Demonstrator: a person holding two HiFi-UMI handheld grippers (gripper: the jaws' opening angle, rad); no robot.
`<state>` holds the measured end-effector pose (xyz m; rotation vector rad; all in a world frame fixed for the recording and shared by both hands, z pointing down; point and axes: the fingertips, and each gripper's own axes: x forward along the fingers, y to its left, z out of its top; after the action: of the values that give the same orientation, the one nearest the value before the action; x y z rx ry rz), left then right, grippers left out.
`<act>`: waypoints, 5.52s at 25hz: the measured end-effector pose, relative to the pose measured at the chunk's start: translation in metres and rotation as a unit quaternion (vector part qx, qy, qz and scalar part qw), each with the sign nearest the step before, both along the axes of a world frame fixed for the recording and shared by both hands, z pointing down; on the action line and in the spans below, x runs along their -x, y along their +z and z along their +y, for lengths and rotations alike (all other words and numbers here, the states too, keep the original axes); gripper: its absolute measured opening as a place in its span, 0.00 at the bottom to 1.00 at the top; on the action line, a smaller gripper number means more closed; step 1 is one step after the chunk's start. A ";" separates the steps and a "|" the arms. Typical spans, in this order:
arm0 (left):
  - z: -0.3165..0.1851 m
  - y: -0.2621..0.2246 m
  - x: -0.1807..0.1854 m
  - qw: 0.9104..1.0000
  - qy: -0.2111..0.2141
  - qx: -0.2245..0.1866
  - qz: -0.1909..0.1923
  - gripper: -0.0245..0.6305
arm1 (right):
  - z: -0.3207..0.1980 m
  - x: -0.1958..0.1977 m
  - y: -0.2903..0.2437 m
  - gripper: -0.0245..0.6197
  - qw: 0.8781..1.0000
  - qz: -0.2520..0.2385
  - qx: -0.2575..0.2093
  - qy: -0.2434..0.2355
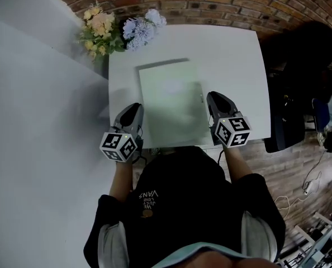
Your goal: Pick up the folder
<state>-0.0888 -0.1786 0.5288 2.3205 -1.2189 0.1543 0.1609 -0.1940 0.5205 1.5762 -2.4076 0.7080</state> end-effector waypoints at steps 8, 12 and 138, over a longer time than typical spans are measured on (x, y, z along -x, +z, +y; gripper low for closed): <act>0.002 0.022 0.009 0.998 -0.037 0.041 0.016 0.19 | -0.003 0.003 0.026 0.27 0.999 0.000 0.044 -0.026; 0.005 0.034 0.013 0.996 -0.051 0.068 0.015 0.32 | -0.002 0.008 0.038 0.37 0.997 -0.009 0.070 -0.039; -0.002 -0.021 -0.051 0.984 0.173 0.037 0.012 0.64 | 0.047 0.049 -0.018 0.73 0.997 -0.060 0.033 0.036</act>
<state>-0.0375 -0.1807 0.5082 2.4417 -0.7753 0.2864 0.1120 -0.1470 0.5028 1.6468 -2.3925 0.9114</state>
